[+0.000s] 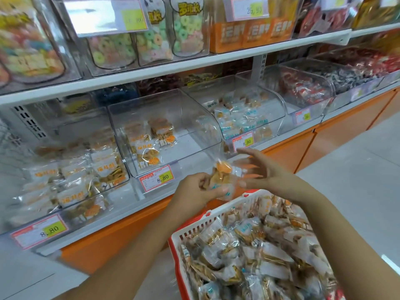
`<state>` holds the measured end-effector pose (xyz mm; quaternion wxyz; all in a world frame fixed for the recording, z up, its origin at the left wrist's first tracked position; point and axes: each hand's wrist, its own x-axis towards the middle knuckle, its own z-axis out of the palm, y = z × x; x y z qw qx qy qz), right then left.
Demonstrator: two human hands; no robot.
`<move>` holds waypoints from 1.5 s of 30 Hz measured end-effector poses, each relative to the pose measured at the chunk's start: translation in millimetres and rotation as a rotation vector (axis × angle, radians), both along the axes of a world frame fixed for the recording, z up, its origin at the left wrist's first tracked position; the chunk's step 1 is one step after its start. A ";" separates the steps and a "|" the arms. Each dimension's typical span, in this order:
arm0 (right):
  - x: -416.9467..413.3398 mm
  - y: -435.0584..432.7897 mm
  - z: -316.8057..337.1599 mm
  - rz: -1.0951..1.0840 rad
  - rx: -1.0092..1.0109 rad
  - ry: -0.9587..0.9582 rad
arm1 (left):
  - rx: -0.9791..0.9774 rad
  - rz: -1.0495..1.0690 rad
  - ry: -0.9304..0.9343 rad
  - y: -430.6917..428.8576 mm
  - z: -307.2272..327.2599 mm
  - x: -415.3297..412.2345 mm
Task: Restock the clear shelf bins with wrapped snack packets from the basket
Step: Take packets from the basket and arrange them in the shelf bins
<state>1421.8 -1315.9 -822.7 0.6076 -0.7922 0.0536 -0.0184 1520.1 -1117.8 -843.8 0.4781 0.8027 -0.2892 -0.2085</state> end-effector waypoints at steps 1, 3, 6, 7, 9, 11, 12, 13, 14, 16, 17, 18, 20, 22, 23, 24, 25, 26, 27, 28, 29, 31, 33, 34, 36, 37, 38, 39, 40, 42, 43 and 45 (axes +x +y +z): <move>1.3 -1.3 9.2 0.015 -0.085 -0.038 | 0.014 -0.009 -0.064 -1.8 2.4 2.9; 6.8 -2.8 19.6 0.055 -0.309 -0.063 | -0.002 -0.046 -0.094 -5.9 5.9 8.0; 14.8 -4.0 21.5 0.059 -0.521 -0.002 | 0.016 -0.125 -0.058 -13.2 6.1 10.4; 15.0 -6.5 18.6 0.048 -0.510 0.011 | 0.031 -0.138 -0.059 -16.5 4.3 10.9; 10.3 -12.7 12.1 0.021 -0.405 0.033 | 0.025 -0.151 -0.009 -23.8 1.6 10.3; 4.4 -20.0 3.2 0.009 -0.273 0.063 | -0.023 -0.147 0.133 -30.9 2.3 6.5; 1.8 -22.6 -0.2 0.018 -0.212 0.083 | -0.062 -0.131 0.223 -34.3 3.2 4.7; 0.3 -24.9 -3.5 0.033 -0.158 0.103 | -0.096 -0.108 0.284 -37.6 4.3 3.0; 0.0 -27.1 -5.5 0.050 -0.124 0.114 | -0.122 -0.082 0.300 -40.7 5.1 1.5; 1.6 -29.4 -5.4 0.078 -0.130 0.109 | -0.176 -0.010 0.236 -46.7 3.6 0.0; 3.6 -29.2 -3.9 0.086 -0.160 0.095 | -0.205 0.025 0.183 -49.5 2.1 0.5; 5.7 -29.0 -1.4 0.095 -0.211 0.080 | -0.240 0.045 0.144 -51.9 1.4 1.2; 11.4 -31.9 7.2 0.080 -0.325 0.052 | -0.329 0.049 0.116 -56.5 4.3 2.0; 15.4 -39.9 24.7 0.031 -0.364 0.000 | -0.408 0.081 0.062 -59.9 9.1 4.9; 17.9 -47.9 37.0 -0.029 -0.314 -0.032 | -0.425 0.115 0.001 -60.2 12.6 7.0; 21.4 -59.7 49.6 -0.099 -0.249 -0.069 | -0.413 0.147 -0.106 -59.5 15.1 10.3; 27.9 -77.0 61.7 -0.179 -0.198 -0.096 | -0.373 0.170 -0.269 -58.0 16.2 15.2; 36.8 -96.2 72.0 -0.241 -0.193 -0.116 | -0.311 0.185 -0.455 -56.2 17.1 20.4; 48.1 -115.0 80.4 -0.296 -0.229 -0.116 | -0.252 0.185 -0.612 -54.8 16.3 26.0; 59.9 -130.1 89.1 -0.326 -0.302 -0.110 | -0.203 0.175 -0.707 -53.6 14.2 31.5; 73.4 -142.4 94.8 -0.352 -0.377 -0.090 | -0.164 0.165 -0.747 -53.2 11.6 35.9; 99.1 -154.9 100.9 -0.359 -0.505 -0.031 | -0.090 0.152 -0.745 -52.5 7.1 40.9; 121.8 -153.0 104.3 -0.312 -0.625 0.048 | -0.027 0.136 -0.721 -51.2 3.0 43.9; 132.3 -154.2 102.7 -0.281 -0.667 0.091 | -0.007 0.128 -0.713 -50.4 0.7 45.3; 149.2 -161.8 95.3 -0.234 -0.757 0.180 | 0.013 0.113 -0.707 -49.0 -2.7 48.0; 155.5 -166.8 91.2 -0.222 -0.798 0.231 | 0.018 0.100 -0.713 -48.5 -4.0 49.0; 160.1 -170.9 89.2 -0.211 -0.820 0.276 | 0.019 0.085 -0.722 -48.0 -5.2 49.7; 163.7 -174.8 88.6 -0.192 -0.837 0.307 | 0.021 0.072 -0.729 -47.4 -6.1 50.0; 166.3 -176.8 90.2 -0.164 -0.858 0.328 | 0.023 0.065 -0.732 -46.9 -7.0 50.5; 171.9 -179.7 96.5 -0.122 -0.940 0.353 | 0.022 0.051 -0.738 -45.9 -9.0 52.8; 175.3 -181.3 100.5 -0.100 -0.992 0.382 | 0.019 0.045 -0.741 -45.4 -9.7 54.0; 182.4 -183.0 108.8 -0.056 -1.059 0.447 | 0.017 0.039 -0.740 -45.1 -10.9 55.9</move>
